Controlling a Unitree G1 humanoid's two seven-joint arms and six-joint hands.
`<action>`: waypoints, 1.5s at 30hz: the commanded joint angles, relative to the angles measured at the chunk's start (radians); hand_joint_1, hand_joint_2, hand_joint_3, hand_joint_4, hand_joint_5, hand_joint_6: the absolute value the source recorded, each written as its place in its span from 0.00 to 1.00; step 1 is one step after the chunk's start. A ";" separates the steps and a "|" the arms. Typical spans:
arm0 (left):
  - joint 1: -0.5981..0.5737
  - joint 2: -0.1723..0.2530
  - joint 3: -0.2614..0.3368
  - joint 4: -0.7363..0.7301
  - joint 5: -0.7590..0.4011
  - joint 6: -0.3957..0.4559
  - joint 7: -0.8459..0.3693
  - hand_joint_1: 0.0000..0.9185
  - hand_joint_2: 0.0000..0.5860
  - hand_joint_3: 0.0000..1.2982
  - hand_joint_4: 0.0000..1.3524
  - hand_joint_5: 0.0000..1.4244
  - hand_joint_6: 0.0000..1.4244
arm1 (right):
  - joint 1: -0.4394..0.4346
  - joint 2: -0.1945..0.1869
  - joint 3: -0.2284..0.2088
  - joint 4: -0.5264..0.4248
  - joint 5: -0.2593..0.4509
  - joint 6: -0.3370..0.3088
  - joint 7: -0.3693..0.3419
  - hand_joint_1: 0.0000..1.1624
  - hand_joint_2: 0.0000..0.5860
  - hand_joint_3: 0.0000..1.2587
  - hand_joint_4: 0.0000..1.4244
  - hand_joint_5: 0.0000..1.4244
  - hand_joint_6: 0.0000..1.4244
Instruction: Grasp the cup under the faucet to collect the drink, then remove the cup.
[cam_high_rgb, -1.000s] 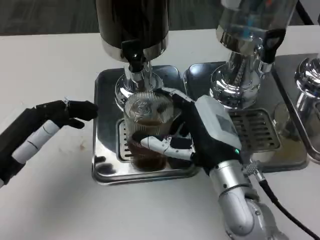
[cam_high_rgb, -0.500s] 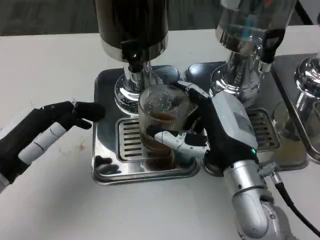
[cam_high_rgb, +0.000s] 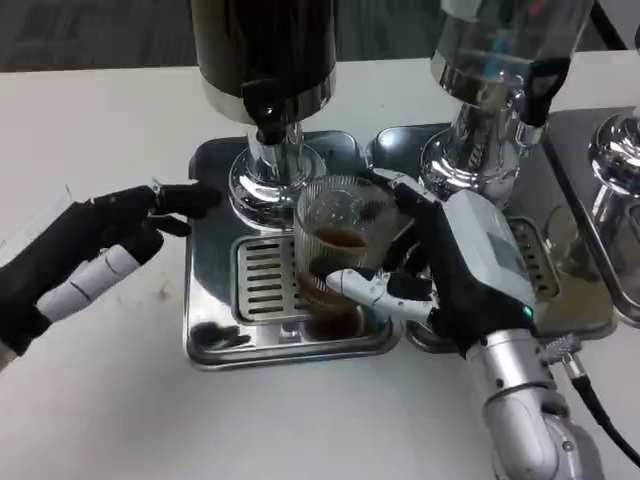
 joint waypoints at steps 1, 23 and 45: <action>0.031 0.054 -0.009 -0.036 0.052 -0.095 0.012 0.00 0.23 0.19 0.10 0.12 0.20 | 0.018 -0.002 -0.015 -0.076 0.001 -0.002 0.002 0.53 0.47 0.32 0.44 0.54 0.60; 0.121 0.274 -0.071 -0.107 0.187 -0.419 0.139 0.00 0.14 0.03 0.00 0.00 0.10 | 0.145 -0.047 -0.044 -0.287 -0.003 0.020 0.083 0.52 0.50 0.33 0.45 0.54 0.61; 0.324 0.393 -0.147 -0.325 0.041 -0.446 0.205 0.00 0.14 0.03 0.00 0.00 0.10 | 0.303 -0.096 -0.094 -0.524 -0.012 0.024 0.205 0.51 0.50 0.34 0.45 0.55 0.61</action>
